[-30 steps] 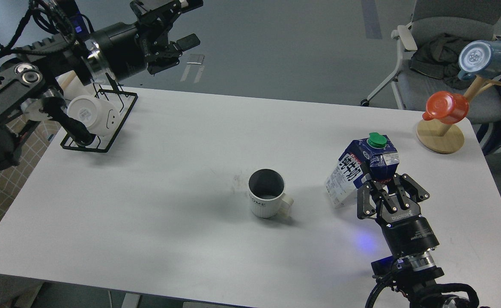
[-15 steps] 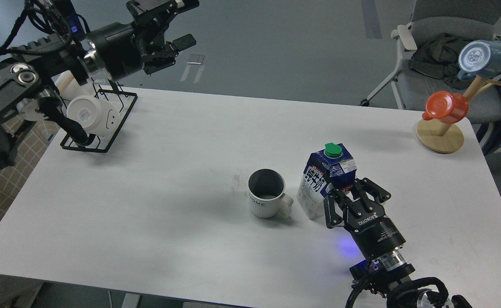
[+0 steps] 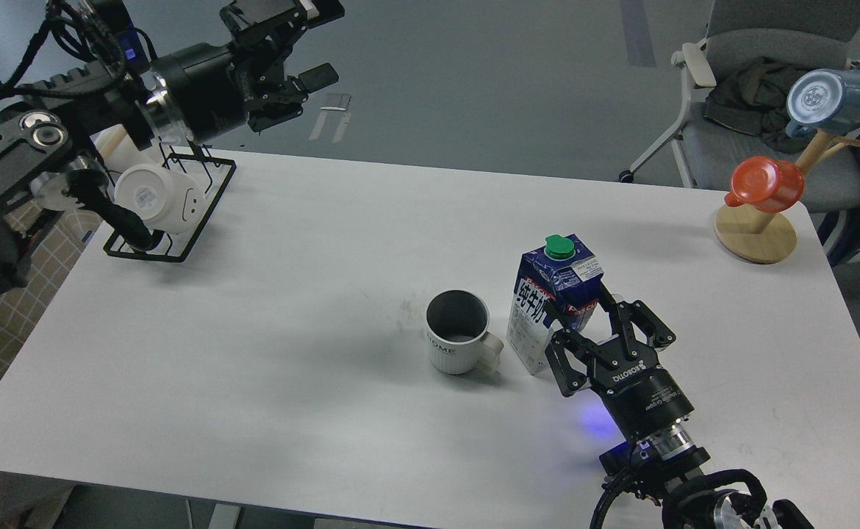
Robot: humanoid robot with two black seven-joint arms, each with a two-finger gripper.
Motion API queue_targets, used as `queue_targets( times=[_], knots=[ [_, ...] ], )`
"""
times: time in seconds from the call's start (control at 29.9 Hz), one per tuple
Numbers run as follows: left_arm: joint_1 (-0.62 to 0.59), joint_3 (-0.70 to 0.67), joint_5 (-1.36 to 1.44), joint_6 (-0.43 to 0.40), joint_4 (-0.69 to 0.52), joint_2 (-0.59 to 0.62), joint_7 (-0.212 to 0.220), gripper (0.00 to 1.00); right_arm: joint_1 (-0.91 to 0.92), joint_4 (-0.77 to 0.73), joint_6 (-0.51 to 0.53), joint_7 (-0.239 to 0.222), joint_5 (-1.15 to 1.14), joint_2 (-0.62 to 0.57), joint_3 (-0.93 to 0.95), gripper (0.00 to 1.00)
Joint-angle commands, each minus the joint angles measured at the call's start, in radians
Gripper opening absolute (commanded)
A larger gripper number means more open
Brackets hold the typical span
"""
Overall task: Place cup and milk with both arms
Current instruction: 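Open the right gripper and pull it back from the carton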
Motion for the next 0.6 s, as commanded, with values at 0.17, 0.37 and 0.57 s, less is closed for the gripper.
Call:
queue_targets(
  times=[0.17, 0.37, 0.57],
  knots=[
    [0.000, -0.002, 0.000, 0.000, -0.001, 0.000, 0.006, 0.98, -0.029, -0.004, 0.000, -0.011, 0.001, 0.000, 0.000, 1.00],
    [0.002, 0.000, 0.000, 0.000, -0.001, -0.005, 0.006, 0.98, -0.100, -0.005, 0.000, -0.011, 0.001, 0.000, 0.000, 1.00],
    [0.003, 0.000, 0.000, 0.000, -0.001, -0.012, 0.006, 0.98, -0.144, -0.001, 0.000, -0.010, 0.005, 0.000, 0.026, 1.00]
  ],
)
